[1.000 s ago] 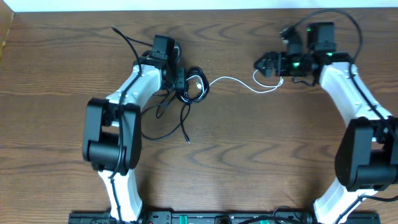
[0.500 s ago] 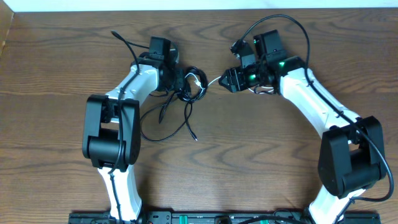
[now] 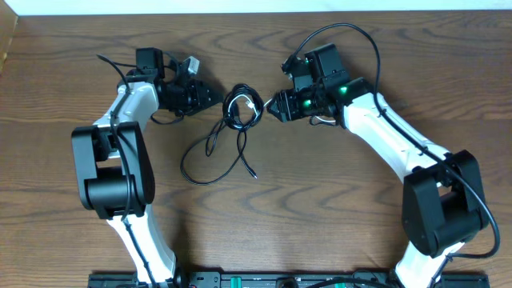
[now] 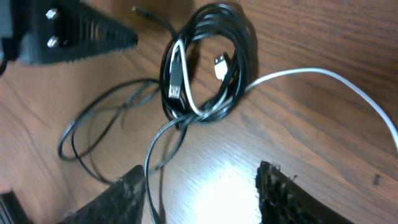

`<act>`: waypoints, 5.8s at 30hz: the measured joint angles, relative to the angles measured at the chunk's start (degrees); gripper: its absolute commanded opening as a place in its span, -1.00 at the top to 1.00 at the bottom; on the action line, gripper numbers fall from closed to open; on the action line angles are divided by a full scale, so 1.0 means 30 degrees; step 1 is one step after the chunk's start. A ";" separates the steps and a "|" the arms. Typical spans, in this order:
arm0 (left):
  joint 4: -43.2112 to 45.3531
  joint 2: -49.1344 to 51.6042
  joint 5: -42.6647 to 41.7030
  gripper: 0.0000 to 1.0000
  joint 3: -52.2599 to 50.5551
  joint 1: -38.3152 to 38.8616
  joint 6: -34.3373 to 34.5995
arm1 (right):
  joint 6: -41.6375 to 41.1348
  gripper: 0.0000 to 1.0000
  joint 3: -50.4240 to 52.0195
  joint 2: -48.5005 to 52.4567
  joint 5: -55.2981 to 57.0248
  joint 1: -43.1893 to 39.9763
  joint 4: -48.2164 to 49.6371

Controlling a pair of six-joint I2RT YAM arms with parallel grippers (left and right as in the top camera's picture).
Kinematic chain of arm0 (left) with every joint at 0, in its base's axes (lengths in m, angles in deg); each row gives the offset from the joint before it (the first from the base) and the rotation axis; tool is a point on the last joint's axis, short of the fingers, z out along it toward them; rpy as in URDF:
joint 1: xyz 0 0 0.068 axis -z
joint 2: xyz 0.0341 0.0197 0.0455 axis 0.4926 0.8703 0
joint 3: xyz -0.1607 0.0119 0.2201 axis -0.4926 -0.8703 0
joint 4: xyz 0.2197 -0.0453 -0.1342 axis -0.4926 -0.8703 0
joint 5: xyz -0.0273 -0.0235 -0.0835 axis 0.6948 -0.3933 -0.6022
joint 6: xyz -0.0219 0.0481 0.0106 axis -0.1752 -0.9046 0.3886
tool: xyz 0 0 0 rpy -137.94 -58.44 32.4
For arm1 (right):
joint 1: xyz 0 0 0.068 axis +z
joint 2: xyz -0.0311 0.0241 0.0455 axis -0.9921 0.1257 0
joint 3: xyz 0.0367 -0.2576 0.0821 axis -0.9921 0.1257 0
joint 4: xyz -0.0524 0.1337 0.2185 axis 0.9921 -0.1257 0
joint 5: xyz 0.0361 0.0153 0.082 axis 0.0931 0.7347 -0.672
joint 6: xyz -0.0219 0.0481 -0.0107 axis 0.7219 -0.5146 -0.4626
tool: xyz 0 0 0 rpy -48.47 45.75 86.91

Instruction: Untangle cables

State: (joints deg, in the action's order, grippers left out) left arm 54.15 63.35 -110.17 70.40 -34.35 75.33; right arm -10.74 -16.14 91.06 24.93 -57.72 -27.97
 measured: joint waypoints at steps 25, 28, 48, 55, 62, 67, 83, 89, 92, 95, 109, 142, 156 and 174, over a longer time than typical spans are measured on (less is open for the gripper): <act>0.0466 0.0590 0.8000 0.85 0.0051 0.3701 0.1443 | -0.3468 0.25 0.0007 0.3322 0.1144 0.2331 0.2514; 0.0444 0.0590 0.7614 0.85 0.0051 0.3577 0.1450 | -0.3504 0.26 0.0007 0.3322 0.1137 0.2324 0.2506; -0.1173 -0.2266 0.1362 0.85 -0.0007 0.0627 0.6054 | -0.0947 0.08 0.0007 -0.1406 -0.3796 0.1362 0.2353; -0.0954 -0.2266 0.0962 0.85 -0.0007 0.0641 0.8903 | -0.0160 -0.03 0.0000 -0.1741 -0.4962 0.1406 0.0903; -0.0874 -0.2266 0.0933 0.85 -0.0007 0.0641 1.0491 | 0.0306 -0.29 0.0007 -0.1734 -0.2849 0.1537 -0.0029; -0.1020 -0.2266 0.0969 0.85 -0.0007 0.0685 1.1766 | 0.0386 -0.30 0.0007 -0.1734 -0.1953 0.1734 0.0182; -0.2426 -0.2266 0.4218 0.85 -0.0007 0.1311 1.6750 | 0.0459 -0.25 0.0007 -0.1341 0.0590 0.3483 -0.0168; -0.2433 -0.2266 0.4422 0.85 -0.0007 0.1311 1.6830 | 0.0466 -0.26 0.0007 -0.0634 0.1472 0.3519 0.0554; -0.2433 -0.2266 0.4291 0.85 -0.0007 0.1311 1.6815 | 0.0590 -0.26 0.0007 -0.0160 0.1829 0.3519 0.1683; -0.2426 -0.2266 0.3563 0.85 -0.0007 0.1311 1.6589 | 0.0823 -0.24 0.0007 0.0437 0.1982 0.3519 0.2688; -0.2433 -0.2266 0.2018 0.85 -0.0007 0.1311 1.4608 | 0.1078 0.87 0.0007 0.1960 0.2484 0.3512 0.3789; -0.2375 -0.2266 0.5916 0.85 -0.0007 0.1333 0.5173 | 0.0240 0.98 0.0007 -0.1173 0.0226 0.0678 0.4226; -0.2382 -0.2266 0.5931 0.85 -0.0007 0.1370 0.5085 | -0.0619 0.73 -0.0007 -0.5639 0.0262 -0.2011 0.3147; -0.2237 -0.2266 -0.0627 0.85 -0.0007 0.1384 -0.1246 | -0.0299 0.58 0.0007 -0.5260 0.0663 -0.2106 -0.1093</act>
State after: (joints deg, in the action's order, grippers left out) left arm 47.44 56.56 -112.05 70.38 -30.20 71.59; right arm -11.64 -16.11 75.27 26.92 -64.04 -31.25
